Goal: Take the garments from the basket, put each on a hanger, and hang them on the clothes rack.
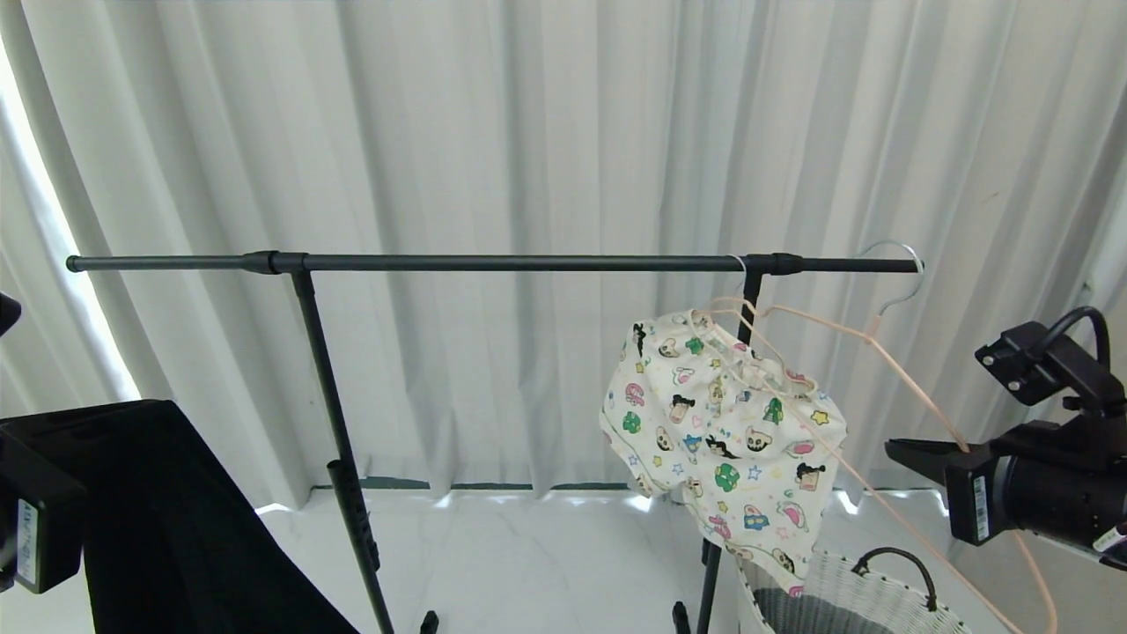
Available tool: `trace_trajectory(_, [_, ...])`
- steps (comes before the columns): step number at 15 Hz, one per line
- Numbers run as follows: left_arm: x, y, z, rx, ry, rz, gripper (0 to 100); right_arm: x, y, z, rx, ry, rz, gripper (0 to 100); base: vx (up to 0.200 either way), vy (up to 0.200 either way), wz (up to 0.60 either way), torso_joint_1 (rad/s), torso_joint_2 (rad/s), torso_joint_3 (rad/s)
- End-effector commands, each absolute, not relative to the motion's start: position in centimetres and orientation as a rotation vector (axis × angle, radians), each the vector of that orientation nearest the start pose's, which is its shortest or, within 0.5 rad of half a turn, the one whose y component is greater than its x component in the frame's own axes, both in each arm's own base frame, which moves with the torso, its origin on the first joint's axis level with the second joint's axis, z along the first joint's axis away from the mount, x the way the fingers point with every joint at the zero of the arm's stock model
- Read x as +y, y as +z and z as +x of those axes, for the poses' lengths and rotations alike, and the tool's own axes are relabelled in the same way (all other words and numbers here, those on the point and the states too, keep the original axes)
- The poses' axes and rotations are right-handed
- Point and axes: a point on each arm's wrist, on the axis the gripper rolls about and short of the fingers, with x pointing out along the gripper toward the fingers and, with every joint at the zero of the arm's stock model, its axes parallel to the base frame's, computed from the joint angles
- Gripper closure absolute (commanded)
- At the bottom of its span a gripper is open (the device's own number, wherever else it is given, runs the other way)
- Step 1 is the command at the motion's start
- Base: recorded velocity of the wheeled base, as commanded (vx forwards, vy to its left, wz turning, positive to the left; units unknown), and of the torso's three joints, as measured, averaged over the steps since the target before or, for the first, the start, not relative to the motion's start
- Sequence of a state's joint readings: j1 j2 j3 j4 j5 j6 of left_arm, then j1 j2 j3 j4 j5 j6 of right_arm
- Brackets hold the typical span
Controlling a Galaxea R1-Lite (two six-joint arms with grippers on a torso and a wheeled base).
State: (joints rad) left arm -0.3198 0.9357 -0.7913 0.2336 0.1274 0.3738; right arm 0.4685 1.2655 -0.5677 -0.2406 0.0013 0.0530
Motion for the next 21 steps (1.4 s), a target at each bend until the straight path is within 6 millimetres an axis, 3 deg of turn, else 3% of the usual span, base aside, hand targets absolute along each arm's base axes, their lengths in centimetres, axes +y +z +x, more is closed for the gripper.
trace_trajectory(1, [-2.9, 25.3, 9.7, 0.331, -0.259, 0.453, 100, 8.3, 18.6, 16.4, 0.462, 0.450, -0.055, 100, 0.000, 0.200, 0.00, 0.007, 0.00, 0.002])
trace_trajectory(11, [-3.0, 25.3, 9.6, 0.326, -0.272, 0.458, 100, 8.4, 18.6, 15.6, 0.466, 0.473, -0.063, 100, 0.000, 0.200, 0.00, 0.005, 0.00, 0.005])
trace_trajectory(14, [-3.3, 25.2, 9.6, 0.328, -0.299, 0.464, 100, 8.7, 18.6, 14.9, 0.477, 0.514, -0.072, 100, 0.000, 0.000, 0.00, 0.000, 0.00, 0.000])
trace_trajectory(16, [-4.2, 24.0, 9.5, 0.356, -0.388, 0.493, 100, 9.9, 18.1, 13.5, 0.495, 0.613, -0.095, 100, 0.000, 0.000, 0.00, 0.000, 0.00, 0.000])
trace_trajectory(21, [-6.1, 22.0, 14.1, 0.520, -0.256, 0.509, 100, 13.2, 17.9, 10.3, 0.524, 0.862, -0.097, 100, 0.000, 0.000, 0.00, 0.000, 0.00, 0.000])
